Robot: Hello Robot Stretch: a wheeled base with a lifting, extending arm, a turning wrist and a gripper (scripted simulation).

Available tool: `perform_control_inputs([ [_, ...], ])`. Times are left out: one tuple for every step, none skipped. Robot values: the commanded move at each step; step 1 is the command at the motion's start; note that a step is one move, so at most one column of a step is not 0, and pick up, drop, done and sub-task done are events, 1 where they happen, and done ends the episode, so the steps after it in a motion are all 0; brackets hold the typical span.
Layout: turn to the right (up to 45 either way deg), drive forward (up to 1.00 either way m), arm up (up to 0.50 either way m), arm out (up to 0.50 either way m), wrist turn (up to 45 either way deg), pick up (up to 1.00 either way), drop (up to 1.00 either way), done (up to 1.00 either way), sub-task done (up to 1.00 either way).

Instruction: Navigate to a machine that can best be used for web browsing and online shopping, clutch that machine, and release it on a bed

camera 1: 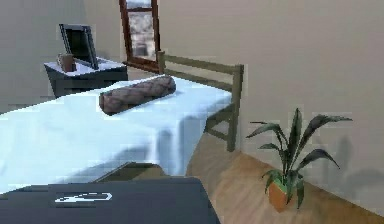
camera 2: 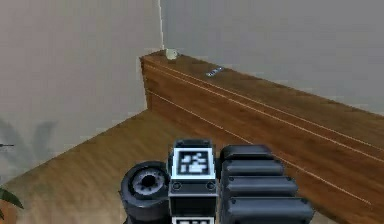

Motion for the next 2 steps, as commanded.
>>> perform_control_inputs([
  [0.0,0.50,0.00,0.00,0.0,0.00,0.00,0.00,0.00],
  [-45.0,0.00,0.00,0.00,0.0,0.00,0.00,0.00,0.00],
])
